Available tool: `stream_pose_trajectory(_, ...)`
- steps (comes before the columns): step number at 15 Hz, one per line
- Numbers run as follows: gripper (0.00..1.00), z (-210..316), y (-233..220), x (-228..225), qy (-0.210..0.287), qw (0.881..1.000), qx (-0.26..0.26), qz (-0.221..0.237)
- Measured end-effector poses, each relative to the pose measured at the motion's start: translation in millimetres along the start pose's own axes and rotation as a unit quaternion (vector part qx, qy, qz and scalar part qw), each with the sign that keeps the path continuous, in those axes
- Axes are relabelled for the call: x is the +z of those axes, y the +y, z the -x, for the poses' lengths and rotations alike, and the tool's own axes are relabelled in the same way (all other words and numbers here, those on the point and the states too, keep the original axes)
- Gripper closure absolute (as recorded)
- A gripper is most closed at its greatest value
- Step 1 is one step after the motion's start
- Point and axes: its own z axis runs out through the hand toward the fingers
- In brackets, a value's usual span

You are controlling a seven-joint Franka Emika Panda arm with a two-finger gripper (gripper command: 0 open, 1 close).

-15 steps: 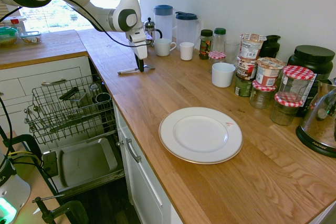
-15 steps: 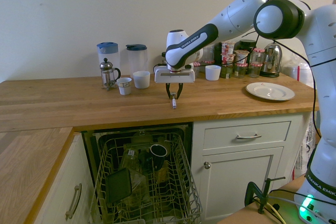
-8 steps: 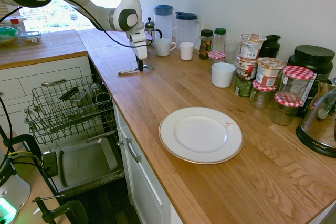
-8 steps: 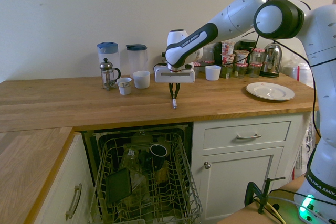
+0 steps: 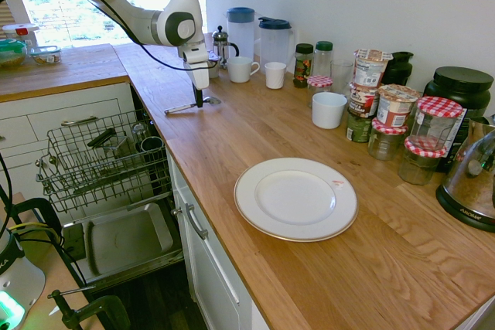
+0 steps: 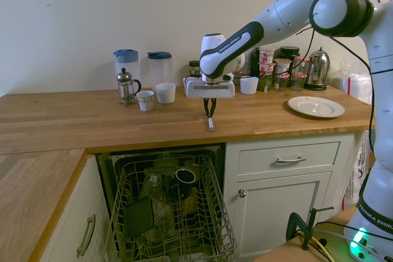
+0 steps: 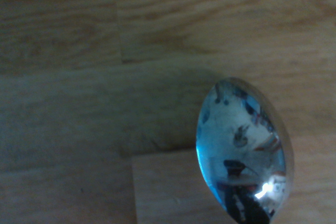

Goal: Put the spoon in the dishwasher

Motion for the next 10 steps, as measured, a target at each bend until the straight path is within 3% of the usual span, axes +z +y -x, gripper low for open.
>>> stream_pose_trajectory(10, 1.00, 131.1, 128.5, -44.1, -0.007, 0.998, -0.060, -0.003)
